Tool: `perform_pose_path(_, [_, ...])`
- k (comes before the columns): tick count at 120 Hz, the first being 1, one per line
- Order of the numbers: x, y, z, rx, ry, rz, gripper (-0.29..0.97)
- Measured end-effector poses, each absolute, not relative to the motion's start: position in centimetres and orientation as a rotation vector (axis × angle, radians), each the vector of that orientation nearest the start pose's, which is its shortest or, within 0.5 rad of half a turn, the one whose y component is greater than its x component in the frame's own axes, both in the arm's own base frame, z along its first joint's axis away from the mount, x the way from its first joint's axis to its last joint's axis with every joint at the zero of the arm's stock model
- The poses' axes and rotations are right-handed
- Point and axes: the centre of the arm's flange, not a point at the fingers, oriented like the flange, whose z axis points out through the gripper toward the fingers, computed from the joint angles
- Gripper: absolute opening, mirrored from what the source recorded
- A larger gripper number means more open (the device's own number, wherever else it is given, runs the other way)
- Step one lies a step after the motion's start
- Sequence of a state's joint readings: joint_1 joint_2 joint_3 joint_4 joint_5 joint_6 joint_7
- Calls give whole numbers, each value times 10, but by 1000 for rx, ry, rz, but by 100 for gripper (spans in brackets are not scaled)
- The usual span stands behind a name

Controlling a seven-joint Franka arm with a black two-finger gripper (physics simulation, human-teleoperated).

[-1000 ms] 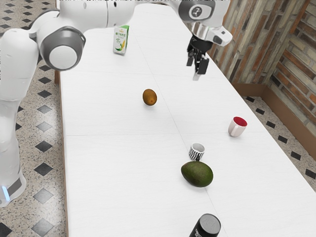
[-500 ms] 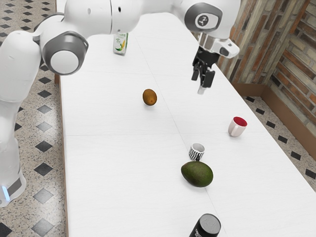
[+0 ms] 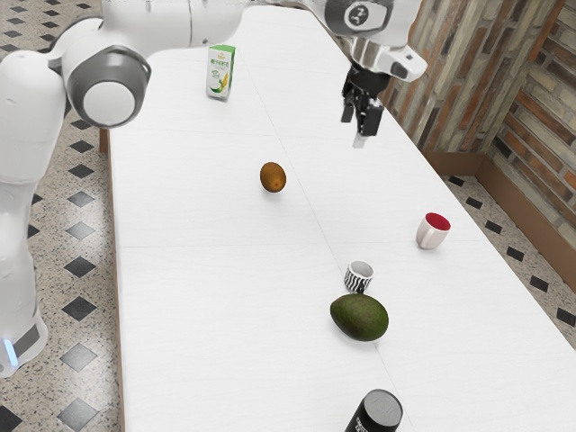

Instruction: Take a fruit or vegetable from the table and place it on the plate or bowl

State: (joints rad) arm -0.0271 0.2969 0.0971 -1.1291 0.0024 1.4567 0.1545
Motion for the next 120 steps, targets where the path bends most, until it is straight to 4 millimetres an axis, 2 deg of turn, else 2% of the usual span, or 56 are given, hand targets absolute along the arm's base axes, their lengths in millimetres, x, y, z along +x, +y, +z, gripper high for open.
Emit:
perform_pose_path(8, [632,28,639,-3101,164,-29,68])
perform_pose_path(19, [639,28,613,-3115,177,37,68])
perform_pose_path(35, [613,40,572,-3147,171,141,68])
perform_pose_path(44, [605,49,562,-3156,156,152,68])
perform_pose_path(57, [590,79,566,-3161,86,127,68])
perform_pose_path(69, [578,91,572,-3165,57,105,68])
perform_pose_path(79, [564,90,586,-3178,14,65,68])
perform_pose_path(93, [557,86,603,-3232,-115,5,68])
perform_pose_path(111, [558,81,619,-3269,-418,-50,68])
perform_pose_path(120, [559,77,621,-3269,-600,-43,68])
